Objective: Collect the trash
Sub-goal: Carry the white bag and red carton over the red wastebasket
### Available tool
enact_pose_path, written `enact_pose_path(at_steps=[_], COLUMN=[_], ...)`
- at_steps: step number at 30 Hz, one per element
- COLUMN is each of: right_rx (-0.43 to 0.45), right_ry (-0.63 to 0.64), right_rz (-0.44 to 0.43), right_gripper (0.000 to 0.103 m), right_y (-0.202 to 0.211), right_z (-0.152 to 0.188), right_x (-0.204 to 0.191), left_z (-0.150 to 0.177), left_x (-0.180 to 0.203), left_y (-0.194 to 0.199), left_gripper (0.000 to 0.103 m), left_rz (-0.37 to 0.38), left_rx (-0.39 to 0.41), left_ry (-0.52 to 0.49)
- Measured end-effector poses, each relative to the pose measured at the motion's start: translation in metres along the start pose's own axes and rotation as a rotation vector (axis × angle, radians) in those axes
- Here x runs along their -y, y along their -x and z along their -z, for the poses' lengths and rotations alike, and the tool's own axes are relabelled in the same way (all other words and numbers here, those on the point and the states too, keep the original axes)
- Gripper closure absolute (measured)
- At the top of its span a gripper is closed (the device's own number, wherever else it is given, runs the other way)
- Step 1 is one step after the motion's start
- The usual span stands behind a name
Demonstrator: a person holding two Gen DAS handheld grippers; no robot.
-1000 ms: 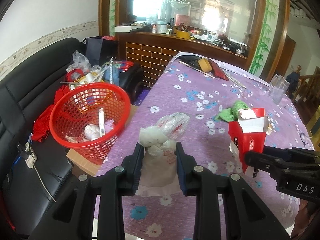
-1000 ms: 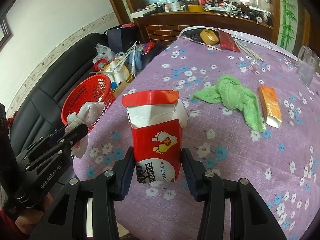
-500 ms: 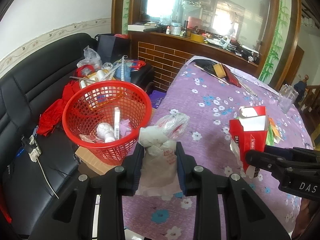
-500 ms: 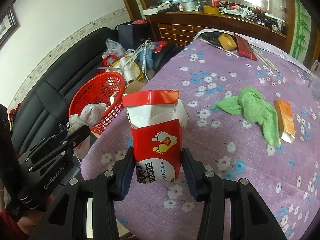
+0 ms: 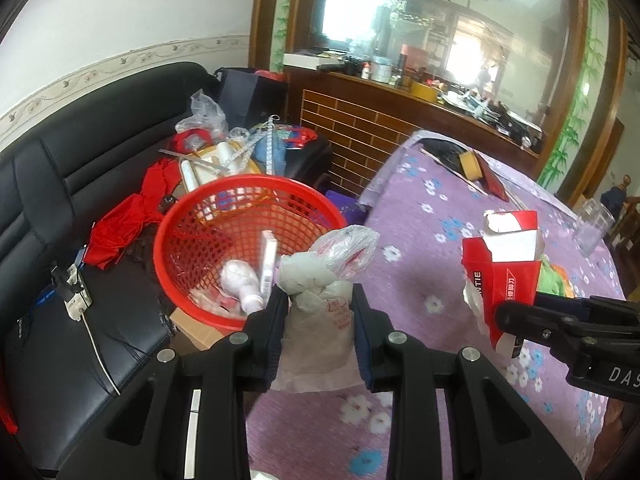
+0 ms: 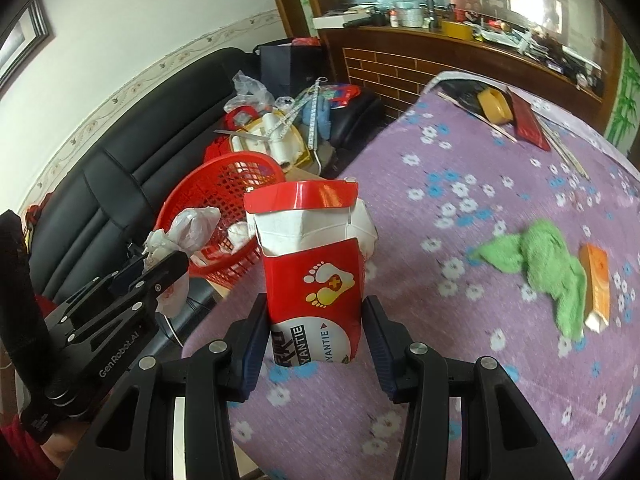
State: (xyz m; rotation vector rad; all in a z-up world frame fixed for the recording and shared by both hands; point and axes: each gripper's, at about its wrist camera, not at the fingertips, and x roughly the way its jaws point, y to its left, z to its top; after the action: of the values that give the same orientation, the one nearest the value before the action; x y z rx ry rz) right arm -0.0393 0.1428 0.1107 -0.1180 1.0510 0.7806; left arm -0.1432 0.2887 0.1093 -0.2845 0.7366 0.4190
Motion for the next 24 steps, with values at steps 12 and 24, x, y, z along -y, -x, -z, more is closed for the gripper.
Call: enact_pose_path(at_steps=[12,24], right_rx=[-0.013,-0.038], right_ry=[0.028,0.043], right_rz=[-0.053,-0.093], right_gripper=[0.053,0.053], right_y=[-0.031,-0.065], right_z=[-0.043,-0.077], right_x=[-0.032,-0.055], left_z=[-0.024,-0.039], left_x=[-0.047,-0.072], left_y=[-0.018,-0.037], left_gripper=[0.074,0.074], left_rz=[-0.053,-0.074], left_rx=[0.001,-0.016], left_ry=[0.066,0.099])
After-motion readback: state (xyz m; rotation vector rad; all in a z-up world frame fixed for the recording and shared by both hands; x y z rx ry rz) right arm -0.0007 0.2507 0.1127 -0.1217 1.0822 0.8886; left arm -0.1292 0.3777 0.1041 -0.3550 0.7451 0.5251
